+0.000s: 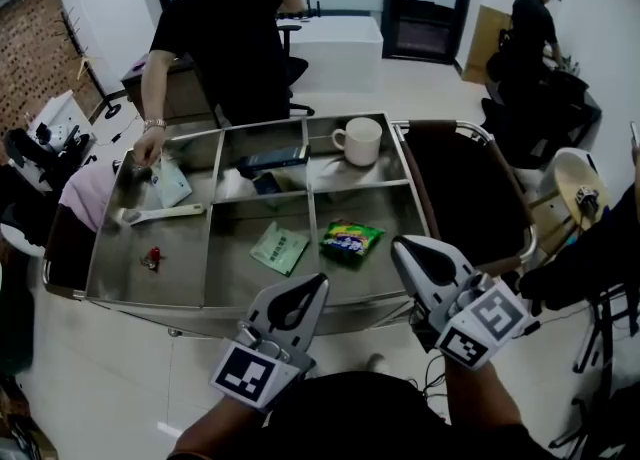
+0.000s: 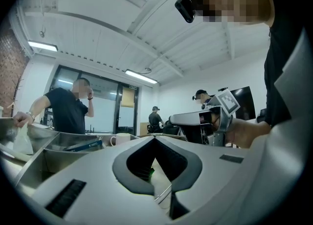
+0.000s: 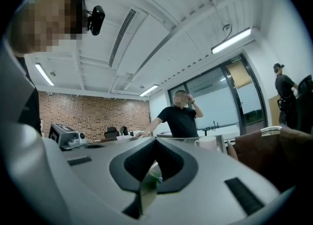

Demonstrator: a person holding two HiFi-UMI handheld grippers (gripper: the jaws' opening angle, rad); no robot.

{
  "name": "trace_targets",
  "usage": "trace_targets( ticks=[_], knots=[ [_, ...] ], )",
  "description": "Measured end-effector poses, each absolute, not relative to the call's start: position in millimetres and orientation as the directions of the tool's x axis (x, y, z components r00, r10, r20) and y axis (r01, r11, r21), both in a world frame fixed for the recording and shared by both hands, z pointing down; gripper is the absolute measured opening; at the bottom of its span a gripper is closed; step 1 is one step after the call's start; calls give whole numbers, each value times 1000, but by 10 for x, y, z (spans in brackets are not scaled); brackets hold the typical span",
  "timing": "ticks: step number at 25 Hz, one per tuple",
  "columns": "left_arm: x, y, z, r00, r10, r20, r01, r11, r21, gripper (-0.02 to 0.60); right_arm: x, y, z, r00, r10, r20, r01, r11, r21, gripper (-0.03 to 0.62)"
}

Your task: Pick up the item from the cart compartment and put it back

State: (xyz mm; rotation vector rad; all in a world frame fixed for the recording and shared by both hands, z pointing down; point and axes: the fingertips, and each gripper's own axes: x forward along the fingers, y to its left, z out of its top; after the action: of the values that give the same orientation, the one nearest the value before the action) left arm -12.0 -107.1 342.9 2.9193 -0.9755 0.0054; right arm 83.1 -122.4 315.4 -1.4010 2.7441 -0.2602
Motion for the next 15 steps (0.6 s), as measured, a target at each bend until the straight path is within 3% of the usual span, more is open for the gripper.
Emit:
trace_targets(
  ticks=[15],
  knots=[
    [-17,-1043,3415,812,-583,34,-584,-811,43,0,982,-863,3289,-541,-840,41,-833,530,-157,11]
  ],
)
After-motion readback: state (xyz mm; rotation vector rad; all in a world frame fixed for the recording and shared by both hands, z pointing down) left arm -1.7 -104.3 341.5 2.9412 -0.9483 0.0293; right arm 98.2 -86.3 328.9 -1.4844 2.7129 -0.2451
